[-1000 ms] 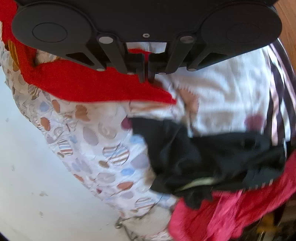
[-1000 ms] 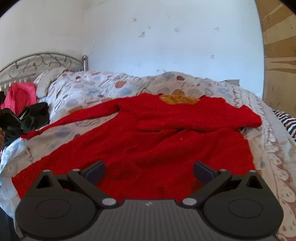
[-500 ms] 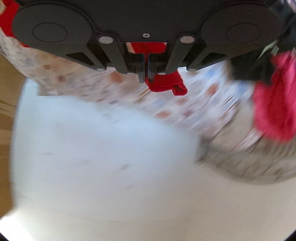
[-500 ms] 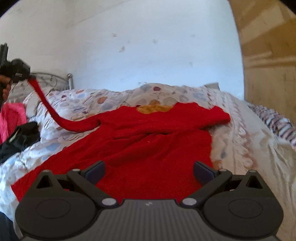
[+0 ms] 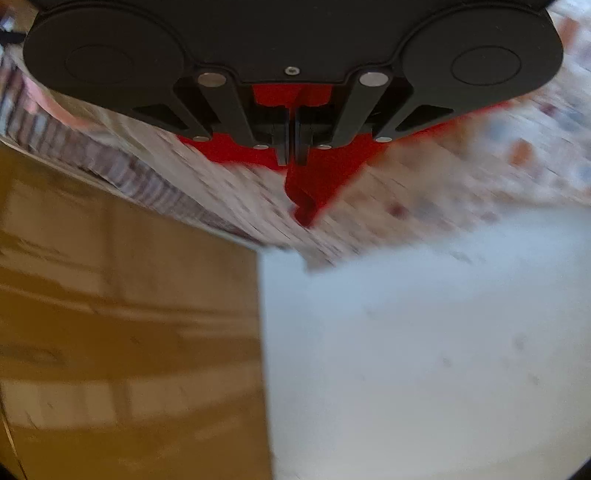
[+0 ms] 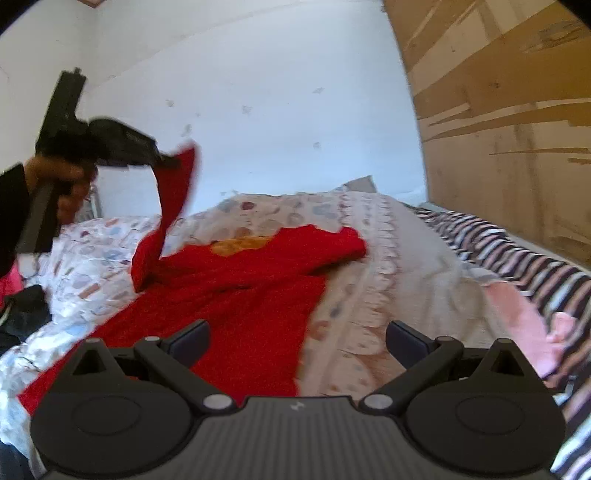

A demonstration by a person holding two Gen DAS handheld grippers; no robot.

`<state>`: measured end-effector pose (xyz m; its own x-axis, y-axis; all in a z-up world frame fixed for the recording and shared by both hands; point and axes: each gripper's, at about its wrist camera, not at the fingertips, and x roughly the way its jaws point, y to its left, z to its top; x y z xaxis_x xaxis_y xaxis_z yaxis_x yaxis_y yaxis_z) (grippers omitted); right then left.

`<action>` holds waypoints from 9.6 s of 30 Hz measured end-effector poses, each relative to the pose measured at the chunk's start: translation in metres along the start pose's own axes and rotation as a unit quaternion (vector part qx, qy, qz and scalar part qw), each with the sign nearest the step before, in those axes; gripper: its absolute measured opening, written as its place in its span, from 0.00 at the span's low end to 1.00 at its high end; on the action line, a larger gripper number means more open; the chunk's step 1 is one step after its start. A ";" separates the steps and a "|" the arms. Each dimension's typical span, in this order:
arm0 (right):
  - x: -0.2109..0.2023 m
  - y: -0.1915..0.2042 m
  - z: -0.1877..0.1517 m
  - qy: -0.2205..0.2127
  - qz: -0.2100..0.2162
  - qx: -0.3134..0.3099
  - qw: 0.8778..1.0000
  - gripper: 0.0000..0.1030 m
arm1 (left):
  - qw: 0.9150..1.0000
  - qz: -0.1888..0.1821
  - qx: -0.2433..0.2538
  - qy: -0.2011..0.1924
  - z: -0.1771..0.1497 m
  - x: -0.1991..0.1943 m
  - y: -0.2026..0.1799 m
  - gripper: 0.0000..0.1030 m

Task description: Fold small clothes

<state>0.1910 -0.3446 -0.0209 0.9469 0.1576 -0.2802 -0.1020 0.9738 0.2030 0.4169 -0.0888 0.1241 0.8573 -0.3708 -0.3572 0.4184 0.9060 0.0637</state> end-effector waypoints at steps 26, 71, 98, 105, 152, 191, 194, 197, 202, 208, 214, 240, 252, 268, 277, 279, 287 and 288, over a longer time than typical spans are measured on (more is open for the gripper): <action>0.029 -0.006 0.002 0.048 0.019 -0.024 0.998 1.00 | 0.989 0.015 -0.124 0.086 -0.135 -0.013 0.059 0.95; 0.453 0.284 0.112 0.167 0.250 -0.187 0.935 0.11 | 0.914 0.091 -0.390 0.064 -0.184 0.048 0.264 0.11; 0.157 0.037 0.043 0.093 0.027 -0.263 0.960 1.00 | 0.956 0.151 -0.225 0.116 -0.196 -0.090 0.135 0.99; 0.056 0.017 0.026 0.074 0.070 -0.189 0.977 1.00 | 0.975 0.114 -0.150 0.117 -0.214 -0.127 0.100 0.99; -0.076 -0.019 -0.004 0.123 0.092 0.001 0.988 0.08 | 0.951 0.068 -0.257 0.155 -0.240 -0.235 0.051 0.07; -0.107 0.099 -0.088 0.011 0.062 -0.533 0.844 0.07 | 0.988 0.062 -0.118 0.077 -0.236 -0.239 -0.019 0.99; -0.101 0.098 -0.053 0.019 0.091 -0.474 0.875 0.06 | 0.995 0.023 -0.079 0.059 -0.239 -0.244 -0.037 0.99; -0.091 0.098 -0.016 0.034 0.120 -0.418 0.900 0.06 | 0.998 0.003 -0.032 0.056 -0.243 -0.242 -0.058 0.99; -0.056 0.089 0.041 0.094 0.173 -0.304 0.932 0.06 | 0.997 0.002 0.015 0.077 -0.253 -0.223 -0.082 0.99; -0.006 0.077 0.085 0.141 0.194 -0.204 0.949 0.05 | 0.991 0.042 0.033 0.121 -0.260 -0.176 -0.088 0.99; 0.032 0.062 0.101 0.165 0.190 -0.135 0.958 0.05 | 0.985 0.097 0.040 0.134 -0.258 -0.158 -0.071 0.93; 0.027 0.025 0.061 0.169 0.194 -0.080 0.963 0.06 | 0.982 0.156 0.091 0.061 -0.249 -0.201 -0.024 0.07; -0.027 0.060 0.010 0.115 0.152 -0.170 0.967 0.65 | 0.990 0.135 0.008 0.030 -0.165 -0.180 0.023 0.06; -0.051 0.112 -0.094 0.001 -0.083 -0.343 0.936 0.70 | 0.991 0.133 0.015 -0.015 -0.138 -0.214 0.013 0.06; -0.078 0.109 -0.103 -0.053 -0.089 -0.409 0.906 0.11 | 0.991 0.132 0.017 -0.032 -0.142 -0.236 0.000 0.05; -0.087 0.107 -0.099 -0.058 -0.087 -0.407 0.907 0.08 | 0.991 0.132 0.015 -0.035 -0.148 -0.245 -0.002 0.05; -0.137 0.096 -0.065 -0.111 -0.088 -0.382 0.913 0.04 | 0.990 0.128 -0.003 -0.055 -0.186 -0.294 -0.024 0.04; -0.145 0.096 -0.061 -0.116 -0.087 -0.383 0.912 0.04 | 0.990 0.127 -0.006 -0.060 -0.190 -0.302 -0.027 0.04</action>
<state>0.0256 -0.2641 -0.0186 0.9991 0.0371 -0.0220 -0.0431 0.8231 -0.5663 0.0898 0.0373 0.0534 0.9642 -0.1515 -0.2177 0.1818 0.9752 0.1264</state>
